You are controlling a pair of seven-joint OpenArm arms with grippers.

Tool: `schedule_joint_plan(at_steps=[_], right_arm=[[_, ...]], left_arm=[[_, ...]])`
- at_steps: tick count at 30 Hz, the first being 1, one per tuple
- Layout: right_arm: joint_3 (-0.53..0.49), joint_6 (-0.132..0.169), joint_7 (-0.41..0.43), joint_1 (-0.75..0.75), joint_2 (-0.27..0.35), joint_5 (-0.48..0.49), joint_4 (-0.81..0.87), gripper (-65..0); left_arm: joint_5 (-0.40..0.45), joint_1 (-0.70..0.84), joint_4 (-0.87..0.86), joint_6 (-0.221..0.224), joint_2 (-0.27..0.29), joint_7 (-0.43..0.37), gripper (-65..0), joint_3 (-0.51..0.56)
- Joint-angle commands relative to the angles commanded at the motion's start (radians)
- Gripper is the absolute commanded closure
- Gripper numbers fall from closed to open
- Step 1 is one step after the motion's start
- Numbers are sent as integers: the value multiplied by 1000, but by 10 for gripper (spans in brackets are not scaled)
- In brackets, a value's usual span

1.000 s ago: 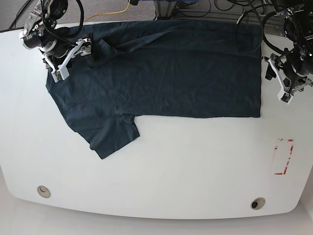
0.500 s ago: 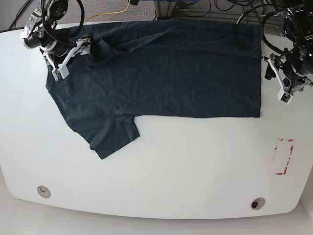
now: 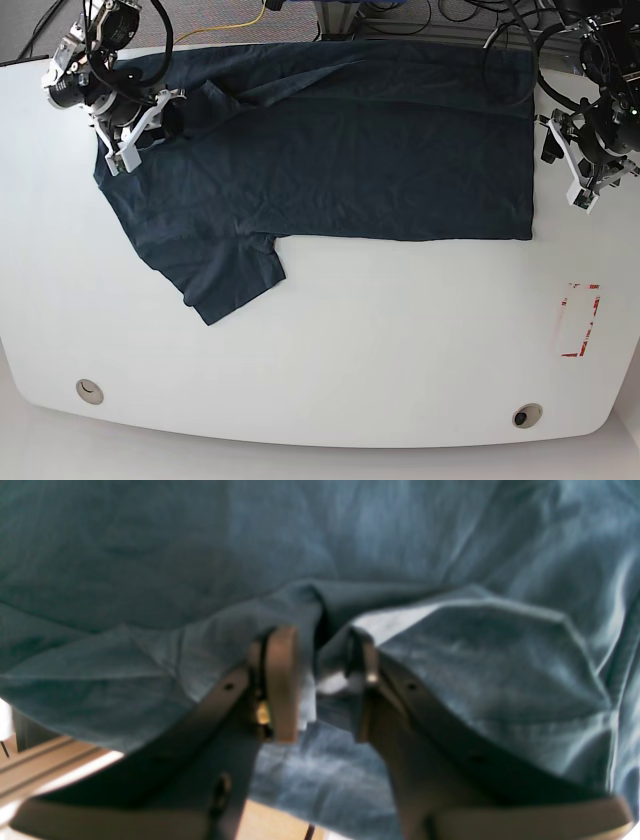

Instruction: Layout the t-shirt on the table in an organized manner, then fold the t-shirt properly

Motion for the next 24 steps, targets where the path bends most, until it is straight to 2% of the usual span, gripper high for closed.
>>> schedule_joint_plan(at_steps=[6,24], right_arm=[[0,0,0,14,0,2,-11,-62],[0,0,-2,126,2,0,-11,-60]], left_arm=[[0,0,0,0,0,0,-351,0],[0,0,-2,0,0,2,-351,0]])
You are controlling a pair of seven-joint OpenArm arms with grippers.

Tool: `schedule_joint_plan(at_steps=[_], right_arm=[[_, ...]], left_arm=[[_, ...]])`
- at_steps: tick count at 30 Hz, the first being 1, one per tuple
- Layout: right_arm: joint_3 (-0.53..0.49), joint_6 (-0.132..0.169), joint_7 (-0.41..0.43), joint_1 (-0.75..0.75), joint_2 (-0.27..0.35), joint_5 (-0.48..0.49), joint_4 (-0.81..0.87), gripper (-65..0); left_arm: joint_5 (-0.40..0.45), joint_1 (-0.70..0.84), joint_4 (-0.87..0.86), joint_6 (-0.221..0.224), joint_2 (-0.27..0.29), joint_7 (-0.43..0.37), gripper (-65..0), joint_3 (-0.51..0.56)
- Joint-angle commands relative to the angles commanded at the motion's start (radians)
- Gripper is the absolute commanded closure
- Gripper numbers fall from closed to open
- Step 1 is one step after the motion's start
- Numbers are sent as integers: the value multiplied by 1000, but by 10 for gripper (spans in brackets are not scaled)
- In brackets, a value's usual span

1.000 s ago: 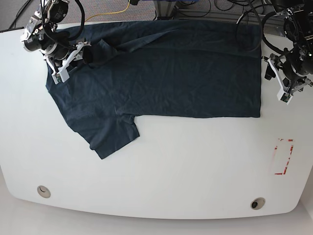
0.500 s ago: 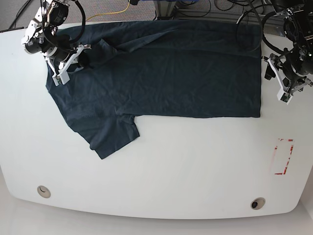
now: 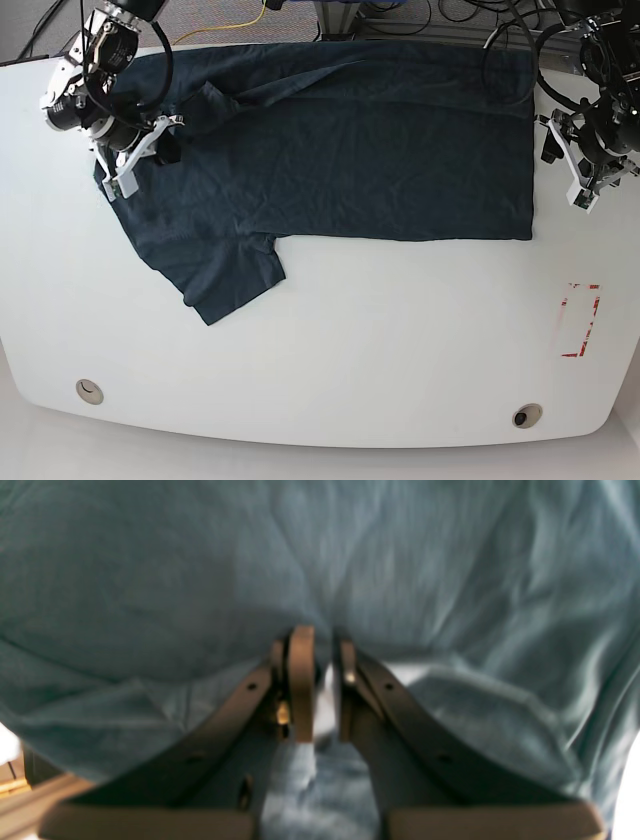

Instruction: Layout the t-shirt on the table in an organized manner, then fold the t-shirt properly

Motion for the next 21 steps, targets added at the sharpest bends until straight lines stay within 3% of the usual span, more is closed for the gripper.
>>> schedule_joint_plan(at_steps=[11,14,18,21], right_arm=[[2,0,0,43,5,-9,-2,-86],[6,0,0,35,5,-9,2,-197],[8,0,-9,-9,12,-2,21,-468],[3,0,-12,-61,23,-2,87,-629]], left_arm=[[0,3,0,0,0,0,-351,0],[0,3,0,0,0,0,-351,0],[0,5,0,0,0,0,-351,0],[0,5,0,0,0,0,-351,0]])
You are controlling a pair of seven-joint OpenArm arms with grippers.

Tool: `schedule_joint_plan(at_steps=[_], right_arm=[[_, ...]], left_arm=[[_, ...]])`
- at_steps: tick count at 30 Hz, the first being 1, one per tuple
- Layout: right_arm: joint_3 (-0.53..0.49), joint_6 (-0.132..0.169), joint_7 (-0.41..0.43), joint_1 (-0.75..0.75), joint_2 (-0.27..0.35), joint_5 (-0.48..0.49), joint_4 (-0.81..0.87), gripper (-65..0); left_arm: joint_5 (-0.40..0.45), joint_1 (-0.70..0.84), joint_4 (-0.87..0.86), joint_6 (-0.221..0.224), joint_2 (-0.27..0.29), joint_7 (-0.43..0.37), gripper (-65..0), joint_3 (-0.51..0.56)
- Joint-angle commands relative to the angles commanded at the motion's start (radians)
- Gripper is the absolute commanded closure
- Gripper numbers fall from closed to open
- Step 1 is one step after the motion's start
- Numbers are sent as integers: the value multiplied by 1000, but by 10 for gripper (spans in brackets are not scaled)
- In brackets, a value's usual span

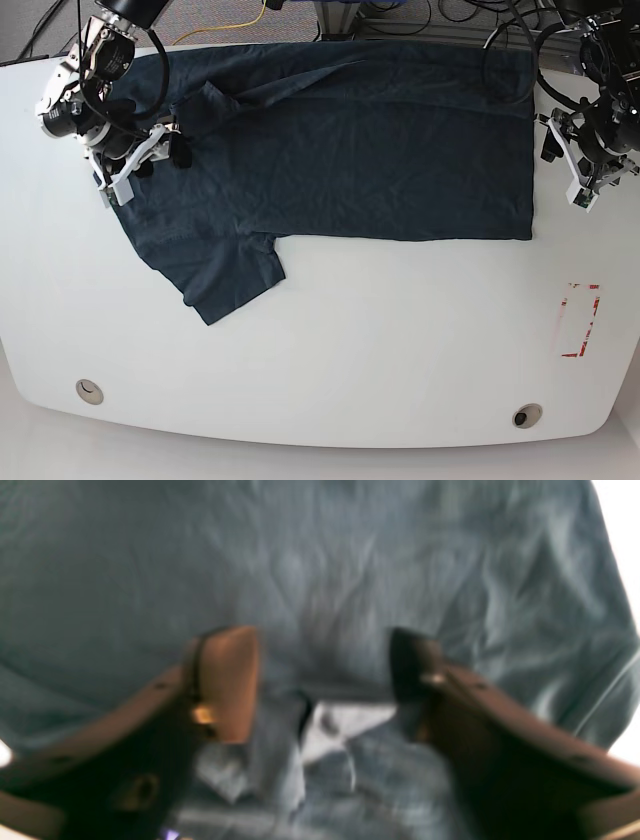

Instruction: Layout the t-shirt on the table in an organized manner, then fold the t-shirt properly

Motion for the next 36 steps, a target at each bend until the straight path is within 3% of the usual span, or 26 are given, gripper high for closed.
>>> schedule_joint_plan(at_steps=[11,26,29,32,36], right_arm=[[5,0,2,-106,-2,-5,32,-650],[0,0,5,-114,-3,3,-66,-650],[-2,0,5,-114,-3,9,-66,-599],[-2,0,3,-114,-3,41,-66,-476],[-2,0,3,-112,-3,52,-68,-371]], left_arm=[[0,-3,-2,0,0,0,-351,3],[0,-5,-2,0,0,-2,-351,43],[0,-5,-2,0,0,-2,-351,43],[0,-5,-2,0,0,-2,-351,43],[0,-5,-2,0,0,-2,-351,43]])
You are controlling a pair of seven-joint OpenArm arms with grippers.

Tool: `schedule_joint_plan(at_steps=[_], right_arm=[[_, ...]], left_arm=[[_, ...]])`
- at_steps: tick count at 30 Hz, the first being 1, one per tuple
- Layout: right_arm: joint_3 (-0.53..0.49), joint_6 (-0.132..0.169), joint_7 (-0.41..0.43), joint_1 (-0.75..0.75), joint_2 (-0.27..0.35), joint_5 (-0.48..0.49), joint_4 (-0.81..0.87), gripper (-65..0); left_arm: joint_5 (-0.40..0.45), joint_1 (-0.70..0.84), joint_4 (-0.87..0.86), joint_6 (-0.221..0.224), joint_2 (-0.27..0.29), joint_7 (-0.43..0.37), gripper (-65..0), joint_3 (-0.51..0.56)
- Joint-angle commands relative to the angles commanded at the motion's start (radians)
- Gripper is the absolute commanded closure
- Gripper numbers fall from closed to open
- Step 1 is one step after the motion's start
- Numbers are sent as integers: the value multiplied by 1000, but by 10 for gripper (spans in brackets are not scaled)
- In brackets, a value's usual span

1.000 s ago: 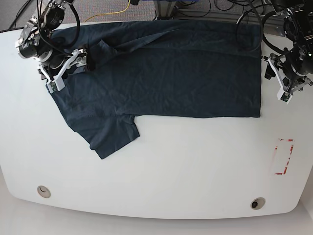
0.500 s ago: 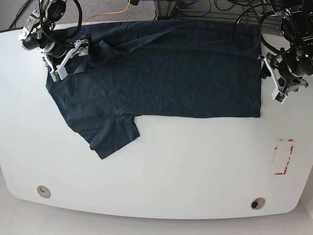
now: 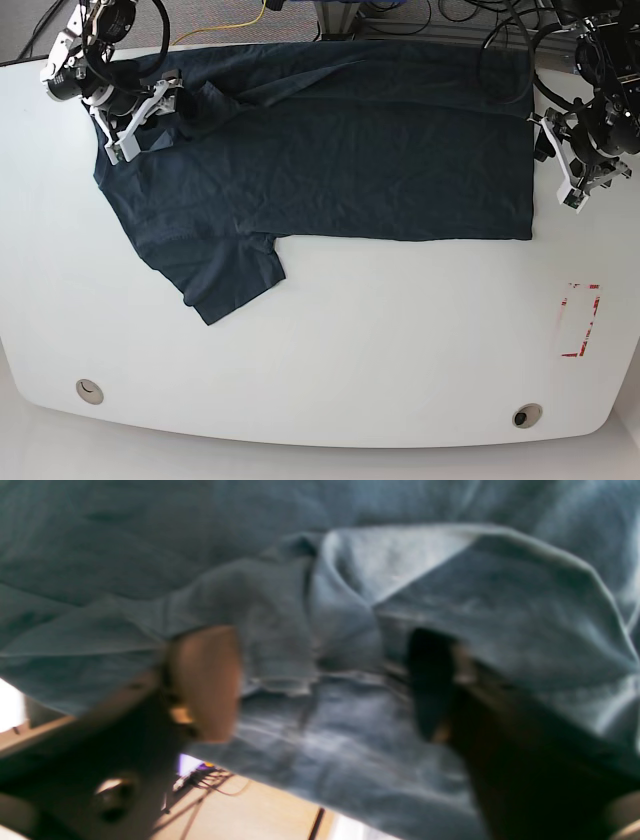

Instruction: Layout the t-shirt on the table in an organized manner, then fold the t-shirt properly

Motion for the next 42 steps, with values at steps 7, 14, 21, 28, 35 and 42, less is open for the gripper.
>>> schedule_joint_plan(at_steps=[7,14,21,28,35,42], right_arm=[[-2,0,-2,2,-23,0,0,-425],[-2,0,-3,-6,-28,0,0,-461],[-2,0,-3,-6,-29,0,0,-401],[-6,0,-3,-5,-29,0,0,-192],[-23,0,-3,-3,-28,2,0,-27],[-61,0,-3,3,-25,54,8,-32]], left_arm=[[0,0,0,0,0,0,-351,0],[0,0,0,0,0,0,-351,0],[0,0,0,0,0,0,-351,0],[0,-2,0,0,0,-2,-351,0],[0,-2,0,0,0,-2,-351,0],[0,-23,0,0,0,-2,-351,0]])
